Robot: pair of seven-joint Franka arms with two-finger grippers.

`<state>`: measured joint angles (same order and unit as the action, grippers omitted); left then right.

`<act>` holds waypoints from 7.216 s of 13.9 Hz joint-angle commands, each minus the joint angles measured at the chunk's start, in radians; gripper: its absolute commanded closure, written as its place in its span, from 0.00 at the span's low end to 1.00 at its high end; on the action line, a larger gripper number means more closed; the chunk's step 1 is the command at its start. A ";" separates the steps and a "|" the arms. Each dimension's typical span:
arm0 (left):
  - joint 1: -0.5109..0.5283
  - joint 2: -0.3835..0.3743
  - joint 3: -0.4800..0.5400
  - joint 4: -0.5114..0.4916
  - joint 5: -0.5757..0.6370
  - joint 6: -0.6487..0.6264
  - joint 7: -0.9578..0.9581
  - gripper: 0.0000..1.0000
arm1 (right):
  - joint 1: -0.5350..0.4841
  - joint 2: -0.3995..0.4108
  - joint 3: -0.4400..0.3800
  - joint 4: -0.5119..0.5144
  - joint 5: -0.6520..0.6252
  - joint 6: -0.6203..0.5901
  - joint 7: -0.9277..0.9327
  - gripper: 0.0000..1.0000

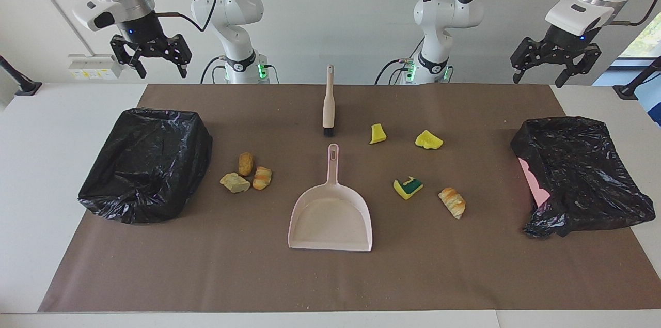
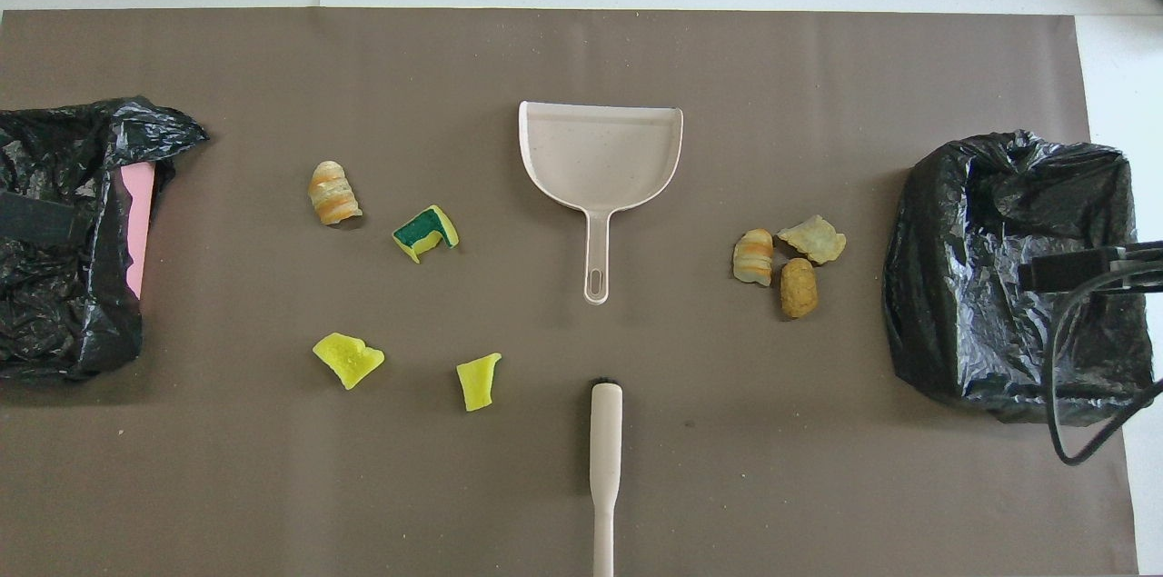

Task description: Sweep and dump trash in bin

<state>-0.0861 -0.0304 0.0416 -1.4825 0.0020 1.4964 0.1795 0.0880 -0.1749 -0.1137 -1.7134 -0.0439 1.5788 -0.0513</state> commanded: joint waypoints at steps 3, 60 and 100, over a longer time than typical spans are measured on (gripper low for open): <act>0.009 -0.006 -0.008 0.008 0.012 -0.018 0.005 0.00 | -0.004 -0.005 0.003 0.015 -0.010 -0.037 -0.016 0.00; -0.966 -0.089 -0.032 -0.803 -0.139 0.488 -0.968 1.00 | 0.519 0.670 0.017 0.155 0.173 0.532 0.619 0.00; -0.196 0.167 -0.046 -0.558 0.192 0.417 0.360 1.00 | 0.447 0.382 0.020 -0.106 0.141 0.296 -0.579 1.00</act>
<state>-0.2425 0.1905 -0.0177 -1.9794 0.2307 1.9502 0.5137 0.5400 0.2276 -0.1008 -1.7857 0.0803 1.8451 -0.5966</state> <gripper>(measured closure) 0.740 0.683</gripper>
